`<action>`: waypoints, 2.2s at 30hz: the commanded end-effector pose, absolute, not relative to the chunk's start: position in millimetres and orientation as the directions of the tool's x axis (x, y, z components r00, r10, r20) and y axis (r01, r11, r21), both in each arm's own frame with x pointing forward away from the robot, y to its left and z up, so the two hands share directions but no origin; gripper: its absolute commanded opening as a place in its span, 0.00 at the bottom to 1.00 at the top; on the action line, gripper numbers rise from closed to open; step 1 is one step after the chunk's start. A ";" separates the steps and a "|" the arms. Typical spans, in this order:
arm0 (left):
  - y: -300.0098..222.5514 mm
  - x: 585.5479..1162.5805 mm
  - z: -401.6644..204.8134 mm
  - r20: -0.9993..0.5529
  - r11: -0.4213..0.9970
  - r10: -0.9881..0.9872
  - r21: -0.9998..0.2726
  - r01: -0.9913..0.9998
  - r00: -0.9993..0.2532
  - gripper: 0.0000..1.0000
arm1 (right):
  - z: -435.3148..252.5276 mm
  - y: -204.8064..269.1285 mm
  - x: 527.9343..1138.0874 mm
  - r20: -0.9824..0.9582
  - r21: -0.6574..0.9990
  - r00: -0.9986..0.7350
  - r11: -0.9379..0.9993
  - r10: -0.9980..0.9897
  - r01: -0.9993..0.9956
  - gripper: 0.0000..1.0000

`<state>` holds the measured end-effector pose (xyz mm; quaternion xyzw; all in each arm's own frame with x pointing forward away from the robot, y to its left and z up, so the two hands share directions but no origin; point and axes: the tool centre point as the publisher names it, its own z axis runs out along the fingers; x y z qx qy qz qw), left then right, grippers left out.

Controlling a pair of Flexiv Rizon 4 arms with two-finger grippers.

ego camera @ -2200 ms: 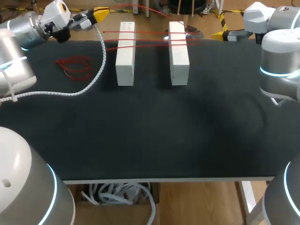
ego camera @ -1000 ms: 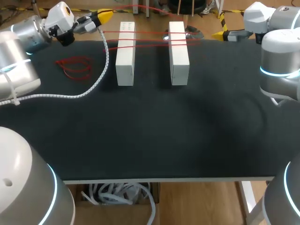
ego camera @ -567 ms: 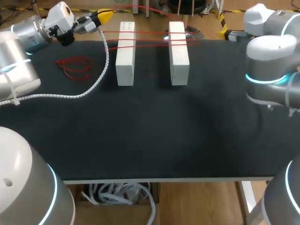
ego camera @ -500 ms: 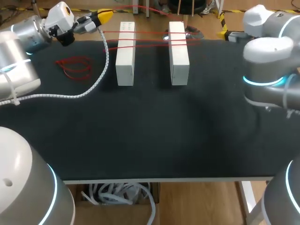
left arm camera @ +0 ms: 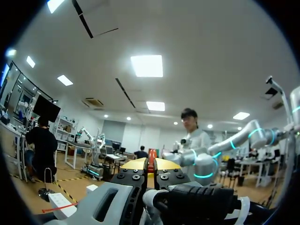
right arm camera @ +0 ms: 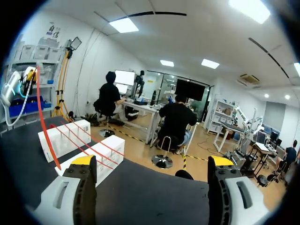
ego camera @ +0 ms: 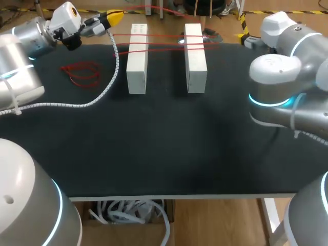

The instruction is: Grab the tape and strap the tape.

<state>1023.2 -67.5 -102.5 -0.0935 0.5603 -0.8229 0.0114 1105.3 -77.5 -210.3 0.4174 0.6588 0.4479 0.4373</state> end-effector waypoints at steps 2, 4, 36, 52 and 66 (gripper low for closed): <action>-67.9 1022.7 -102.8 0.141 -0.373 -0.125 -0.924 -0.085 -0.982 0.00 | -213.1 -74.6 1106.3 -0.208 0.956 -0.248 0.250 0.946 0.152 1.00; -67.9 1022.7 -102.8 0.141 -0.373 -0.125 -0.924 -0.085 -0.982 0.00 | -213.1 -74.6 1106.3 -0.208 0.956 -0.248 0.250 0.946 0.152 1.00; -67.9 1022.7 -102.8 0.141 -0.373 -0.125 -0.924 -0.085 -0.982 0.00 | -194.3 -81.9 1093.4 0.456 0.831 -0.148 -0.479 0.878 -0.284 1.00; -67.9 1022.7 -102.8 0.141 -0.373 -0.125 -0.924 -0.085 -0.982 0.00 | -158.6 -72.7 1079.1 0.685 0.654 -0.126 -0.682 0.717 -0.327 1.00; -67.9 1022.7 -102.8 0.141 -0.373 -0.125 -0.924 -0.085 -0.982 0.00 | -135.2 -68.3 1071.5 0.768 0.528 -0.194 -0.775 0.610 -0.347 1.00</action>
